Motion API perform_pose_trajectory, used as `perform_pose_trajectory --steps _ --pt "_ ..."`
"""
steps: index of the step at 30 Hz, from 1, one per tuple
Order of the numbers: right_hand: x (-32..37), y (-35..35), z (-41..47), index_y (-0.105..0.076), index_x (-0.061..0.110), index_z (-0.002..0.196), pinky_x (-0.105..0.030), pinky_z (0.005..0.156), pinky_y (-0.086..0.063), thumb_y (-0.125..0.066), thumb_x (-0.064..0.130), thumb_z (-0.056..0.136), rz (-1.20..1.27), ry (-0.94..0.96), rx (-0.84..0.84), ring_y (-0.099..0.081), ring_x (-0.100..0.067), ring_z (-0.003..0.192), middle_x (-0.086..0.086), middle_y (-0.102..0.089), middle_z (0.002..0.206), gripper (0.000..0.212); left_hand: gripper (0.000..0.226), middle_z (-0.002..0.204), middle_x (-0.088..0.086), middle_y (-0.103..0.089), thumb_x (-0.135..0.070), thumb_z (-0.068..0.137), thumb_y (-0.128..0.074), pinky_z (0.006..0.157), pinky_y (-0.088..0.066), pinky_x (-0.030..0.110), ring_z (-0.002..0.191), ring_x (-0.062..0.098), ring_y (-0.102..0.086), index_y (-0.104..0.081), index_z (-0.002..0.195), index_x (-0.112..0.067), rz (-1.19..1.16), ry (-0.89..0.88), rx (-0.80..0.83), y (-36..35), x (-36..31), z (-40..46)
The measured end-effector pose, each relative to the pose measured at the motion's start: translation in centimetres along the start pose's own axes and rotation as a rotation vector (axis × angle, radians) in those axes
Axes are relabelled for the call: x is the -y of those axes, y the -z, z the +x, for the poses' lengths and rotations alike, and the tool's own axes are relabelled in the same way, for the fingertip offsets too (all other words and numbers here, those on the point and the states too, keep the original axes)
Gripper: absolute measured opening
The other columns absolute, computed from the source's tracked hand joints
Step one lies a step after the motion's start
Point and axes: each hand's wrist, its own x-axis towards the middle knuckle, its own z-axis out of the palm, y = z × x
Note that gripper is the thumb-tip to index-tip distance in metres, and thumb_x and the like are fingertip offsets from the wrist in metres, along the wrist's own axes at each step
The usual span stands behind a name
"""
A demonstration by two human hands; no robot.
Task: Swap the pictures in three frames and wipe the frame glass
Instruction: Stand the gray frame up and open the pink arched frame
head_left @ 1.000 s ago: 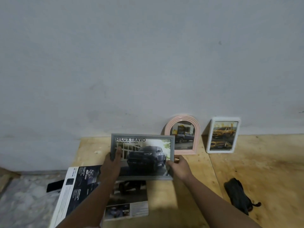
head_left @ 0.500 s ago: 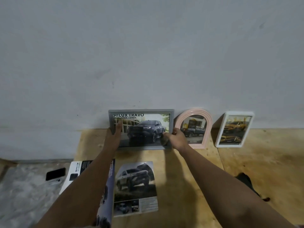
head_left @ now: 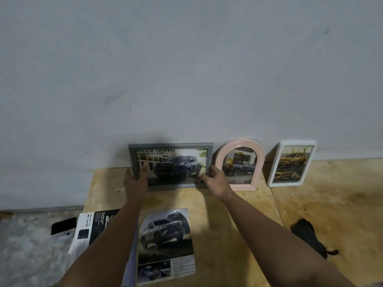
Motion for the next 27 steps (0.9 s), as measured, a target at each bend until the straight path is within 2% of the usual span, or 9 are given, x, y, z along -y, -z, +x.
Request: perform_pose_trajectory --steps 3,5,7,10,14,18,20,22,27 --pt "-1.0 1.7 -1.1 -0.052 0.013 0.145 -0.018 0.085 -0.053 -0.064 0.021 0.099 0.002 0.017 -0.019 -0.061 -0.018 0.113 -0.004 -0.063 0.130 0.048 0.065 0.138 0.019 -0.052 -0.062 0.094 -0.060 0.099 -0.046 0.051 0.126 0.040 -0.051 -0.052 0.137 -0.014 0.108 -0.081 -0.189 -1.4 0.6 -2.2" --pt "-2.9 3.5 -1.2 -0.065 0.014 0.131 -0.011 0.073 -0.048 -0.060 0.013 0.101 -0.002 0.017 -0.080 -0.064 -0.015 0.105 -0.003 -0.068 0.119 0.030 0.036 0.107 0.008 -0.064 -0.053 0.099 -0.058 0.083 -0.053 0.045 0.100 0.030 -0.063 -0.060 0.112 -0.020 0.009 -0.180 -0.110 -3.2 0.4 -4.3" --pt "-4.4 5.6 -1.8 -0.071 0.015 0.118 -0.015 0.079 -0.047 -0.062 0.011 0.099 0.017 0.024 -0.156 -0.065 -0.017 0.106 0.000 -0.071 0.112 0.021 0.022 0.090 -0.002 -0.064 -0.043 0.104 -0.054 0.074 -0.051 0.037 0.085 0.020 -0.064 -0.060 0.103 -0.022 0.015 -0.205 0.055 -5.8 -0.7 -6.5" --pt "-6.4 9.2 -2.2 -0.072 0.016 0.110 -0.024 0.085 -0.050 -0.064 0.011 0.097 0.052 -0.005 -0.287 -0.065 -0.016 0.102 0.002 -0.071 0.104 0.015 0.021 0.099 -0.010 -0.066 -0.039 0.104 -0.055 0.076 -0.046 0.026 0.096 0.014 -0.065 -0.063 0.113 -0.022 0.086 -0.257 0.269 -10.4 -2.0 -8.8" --pt "-7.6 13.6 -1.4 -0.069 0.019 0.109 -0.030 0.080 -0.051 -0.060 0.016 0.101 0.106 -0.020 -0.451 -0.066 -0.025 0.102 -0.001 -0.070 0.103 0.012 0.039 0.127 -0.005 -0.066 -0.037 0.102 -0.061 0.092 -0.048 0.029 0.114 0.012 -0.062 -0.058 0.137 -0.020 0.086 -0.231 0.424 -15.7 -3.1 -10.3" --pt "-7.2 16.4 0.5 -0.056 0.014 0.138 -0.031 0.085 -0.047 -0.055 0.015 0.104 0.152 -0.044 -0.448 -0.060 -0.018 0.100 -0.009 -0.063 0.129 0.034 0.054 0.141 -0.002 -0.060 -0.036 0.101 -0.063 0.104 -0.052 0.041 0.124 0.017 -0.058 -0.047 0.151 -0.023 0.055 -0.232 0.360 -18.8 -4.0 -11.2" --pt "-6.7 17.1 1.4 -0.045 0.015 0.150 -0.032 0.095 -0.046 -0.053 0.016 0.105 0.184 -0.055 -0.382 -0.056 -0.021 0.117 -0.008 -0.054 0.144 0.046 0.056 0.145 -0.002 -0.056 -0.035 0.102 -0.062 0.107 -0.050 0.044 0.126 0.018 -0.056 -0.043 0.153 -0.025 0.065 -0.232 0.317 -19.9 -4.1 -11.5" --pt "-6.5 17.6 2.4 -0.040 0.018 0.155 -0.037 0.109 -0.043 -0.052 0.017 0.106 0.195 -0.046 -0.288 -0.049 -0.026 0.135 -0.004 -0.050 0.149 0.050 0.060 0.150 0.000 -0.053 -0.036 0.101 -0.063 0.110 -0.046 0.044 0.133 0.022 -0.053 -0.040 0.155 -0.025 0.082 -0.227 0.286 -20.9 -4.1 -11.6" --pt "-7.5 18.5 3.8 -0.046 0.023 0.151 -0.046 0.111 -0.047 -0.054 0.017 0.105 0.146 0.003 -0.215 -0.054 -0.024 0.131 -0.004 -0.055 0.146 0.048 0.062 0.147 0.003 -0.055 -0.034 0.097 -0.070 0.105 -0.046 0.038 0.133 0.024 -0.054 -0.044 0.152 -0.024 0.081 -0.229 0.205 -22.6 -4.1 -12.2"
